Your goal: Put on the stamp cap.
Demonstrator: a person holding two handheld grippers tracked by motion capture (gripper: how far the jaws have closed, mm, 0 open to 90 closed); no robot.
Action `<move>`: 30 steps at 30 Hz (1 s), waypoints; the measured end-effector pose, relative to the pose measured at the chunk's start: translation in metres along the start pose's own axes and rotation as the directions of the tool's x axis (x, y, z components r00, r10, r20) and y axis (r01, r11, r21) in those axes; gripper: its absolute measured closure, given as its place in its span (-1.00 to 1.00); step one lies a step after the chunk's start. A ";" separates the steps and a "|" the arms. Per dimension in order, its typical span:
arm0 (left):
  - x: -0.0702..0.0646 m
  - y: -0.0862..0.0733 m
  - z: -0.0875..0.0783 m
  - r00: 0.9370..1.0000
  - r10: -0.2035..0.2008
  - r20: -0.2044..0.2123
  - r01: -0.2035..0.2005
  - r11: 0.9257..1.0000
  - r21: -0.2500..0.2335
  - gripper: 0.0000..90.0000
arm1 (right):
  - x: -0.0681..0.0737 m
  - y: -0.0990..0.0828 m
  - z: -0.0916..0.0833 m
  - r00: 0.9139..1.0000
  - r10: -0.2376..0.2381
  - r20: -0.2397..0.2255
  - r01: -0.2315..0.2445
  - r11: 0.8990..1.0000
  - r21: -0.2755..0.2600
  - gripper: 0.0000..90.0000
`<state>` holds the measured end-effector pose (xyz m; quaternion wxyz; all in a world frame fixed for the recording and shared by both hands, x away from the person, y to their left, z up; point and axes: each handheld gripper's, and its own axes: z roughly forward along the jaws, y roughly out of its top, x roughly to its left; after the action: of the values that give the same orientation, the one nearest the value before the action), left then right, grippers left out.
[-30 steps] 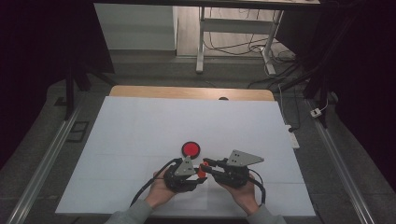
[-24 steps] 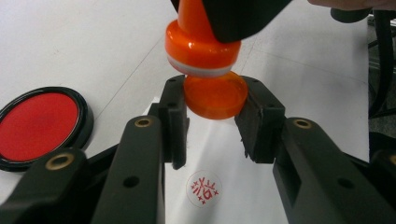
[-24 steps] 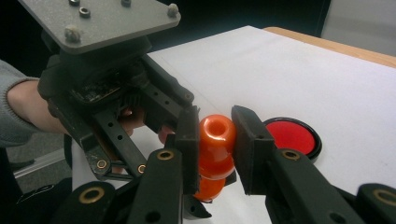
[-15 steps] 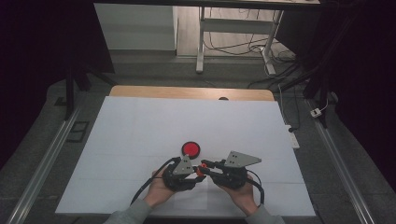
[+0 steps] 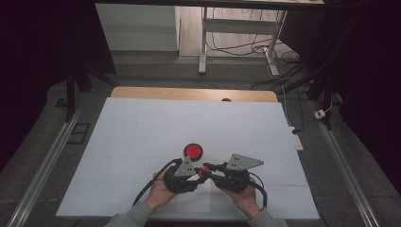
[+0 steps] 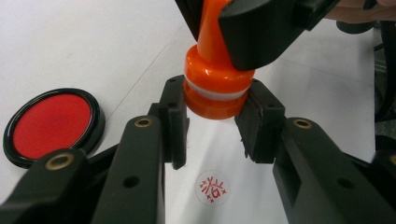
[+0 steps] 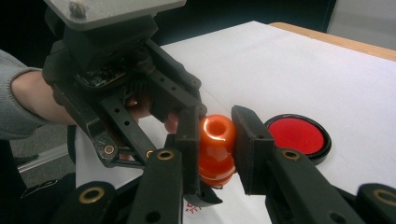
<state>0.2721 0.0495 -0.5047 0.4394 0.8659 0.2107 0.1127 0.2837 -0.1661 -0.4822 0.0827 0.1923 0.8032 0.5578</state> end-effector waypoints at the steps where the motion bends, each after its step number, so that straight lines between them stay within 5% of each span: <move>1: 0.000 0.000 0.000 1.000 -0.001 -0.001 0.001 1.000 -0.002 0.43 | 0.000 0.000 0.000 1.000 -0.001 0.000 0.001 1.000 0.000 0.60; 30: -0.003 0.001 -0.002 1.000 0.014 -0.019 -0.014 1.000 -0.011 0.44 | 0.000 -0.002 0.001 1.000 0.000 0.000 0.000 1.000 -0.004 0.61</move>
<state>0.2692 0.0491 -0.5031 0.4415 0.8637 0.2083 0.1254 0.2832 -0.1656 -0.4844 0.0833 0.1921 0.8022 0.5592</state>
